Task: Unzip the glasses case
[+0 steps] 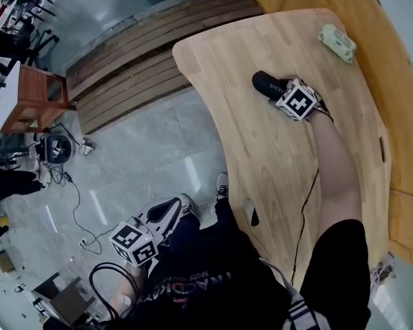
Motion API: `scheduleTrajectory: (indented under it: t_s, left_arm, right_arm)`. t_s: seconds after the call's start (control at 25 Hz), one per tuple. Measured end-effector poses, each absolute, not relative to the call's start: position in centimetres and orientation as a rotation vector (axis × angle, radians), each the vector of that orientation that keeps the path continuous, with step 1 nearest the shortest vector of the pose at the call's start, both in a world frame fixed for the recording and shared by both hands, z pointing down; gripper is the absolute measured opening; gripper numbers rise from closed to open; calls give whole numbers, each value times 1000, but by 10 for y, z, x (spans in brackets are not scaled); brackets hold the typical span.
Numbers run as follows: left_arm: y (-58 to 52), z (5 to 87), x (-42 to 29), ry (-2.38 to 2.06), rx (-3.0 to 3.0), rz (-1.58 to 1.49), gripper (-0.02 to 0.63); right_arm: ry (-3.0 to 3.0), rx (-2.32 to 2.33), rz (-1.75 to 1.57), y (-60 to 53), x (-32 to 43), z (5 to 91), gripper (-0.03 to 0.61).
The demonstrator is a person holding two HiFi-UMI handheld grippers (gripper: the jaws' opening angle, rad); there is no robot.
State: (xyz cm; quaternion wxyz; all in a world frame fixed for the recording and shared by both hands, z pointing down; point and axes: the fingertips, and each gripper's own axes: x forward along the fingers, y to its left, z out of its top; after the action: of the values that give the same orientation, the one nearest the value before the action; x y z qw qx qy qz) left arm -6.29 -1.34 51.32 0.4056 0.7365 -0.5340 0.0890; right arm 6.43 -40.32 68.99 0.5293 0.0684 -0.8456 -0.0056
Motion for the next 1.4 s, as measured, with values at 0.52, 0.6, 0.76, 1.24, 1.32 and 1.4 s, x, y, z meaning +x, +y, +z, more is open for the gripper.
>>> scheduleTrajectory:
  t_s: [0.52, 0.6, 0.76, 1.24, 1.32, 1.4]
  left_arm:
    - [-44, 489, -70, -1121, 2146, 275, 11]
    - [-53, 485, -69, -1033, 2221, 270, 11]
    - [-75, 471, -62, -878, 2341, 255, 11]
    - [-113, 409, -36, -321, 2677, 126, 141]
    - [-107, 396, -32, -166, 2690, 69, 161]
    - [-98, 379, -30, 23, 2646, -30, 164]
  right_arm:
    - [-2247, 34, -323, -286, 66, 561, 357]
    - [-2251, 20, -374, -259, 68, 534, 359]
    - [-2230, -2, -470, -207, 74, 492, 359]
    - [-2222, -28, -566, -108, 55, 415, 359]
    - [-2235, -39, -564, -94, 48, 404, 359]
    - [-2254, -50, -552, -83, 43, 393, 359]
